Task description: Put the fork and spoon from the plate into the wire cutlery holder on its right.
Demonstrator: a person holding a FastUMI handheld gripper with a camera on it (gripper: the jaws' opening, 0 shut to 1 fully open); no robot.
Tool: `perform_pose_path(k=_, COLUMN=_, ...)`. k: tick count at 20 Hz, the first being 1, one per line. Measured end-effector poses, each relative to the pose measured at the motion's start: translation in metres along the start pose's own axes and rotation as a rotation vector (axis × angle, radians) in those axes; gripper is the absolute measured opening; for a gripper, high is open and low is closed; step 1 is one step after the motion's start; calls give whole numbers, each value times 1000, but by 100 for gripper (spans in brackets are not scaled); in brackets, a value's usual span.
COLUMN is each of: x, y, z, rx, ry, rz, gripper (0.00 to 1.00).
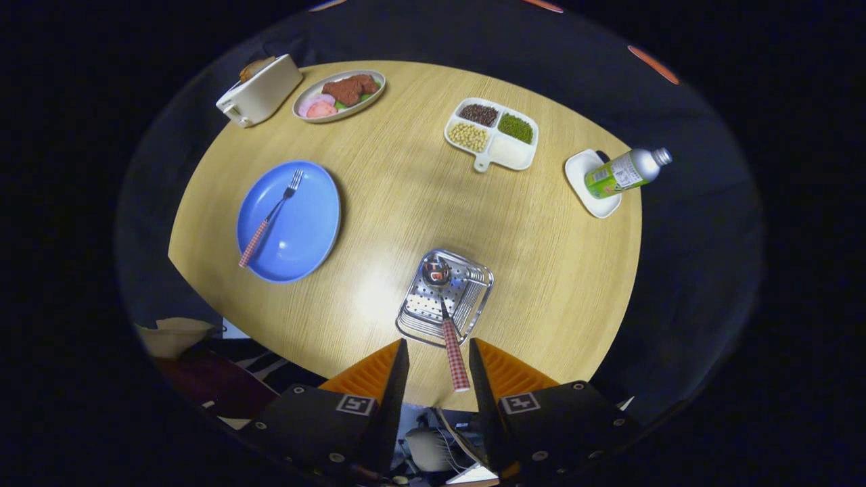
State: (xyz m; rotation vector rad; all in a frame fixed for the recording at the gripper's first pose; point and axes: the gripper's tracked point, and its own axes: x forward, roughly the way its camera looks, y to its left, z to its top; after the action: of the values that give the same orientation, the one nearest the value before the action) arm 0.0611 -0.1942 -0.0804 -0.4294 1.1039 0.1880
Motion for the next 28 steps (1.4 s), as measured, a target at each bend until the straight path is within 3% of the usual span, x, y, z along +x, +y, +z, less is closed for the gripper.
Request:
perform_pose_path(k=3, x=-18, y=17, z=26, rx=93, ry=-155, rz=-9, gripper=71)
perform_pose_path(k=6, x=-26, y=36, z=47, rx=185, ry=-283, rz=-9, gripper=96)
perform_pose_path(k=7, x=-27, y=40, z=51, rx=206, ry=-318, rz=-18, gripper=99)
perform_pose_path(k=12, x=-22, y=91, z=75, rx=347, ry=-477, rz=-33, gripper=99)
perform_pose_path(k=17, x=-3, y=159, z=92, rx=393, ry=-591, rz=-11, gripper=98)
perform_pose_path(k=23, x=27, y=211, z=93, rx=433, ry=-645, rz=-22, gripper=99)
perform_pose_path(k=28, x=57, y=233, z=90, rx=393, ry=-651, rz=-73, gripper=99)
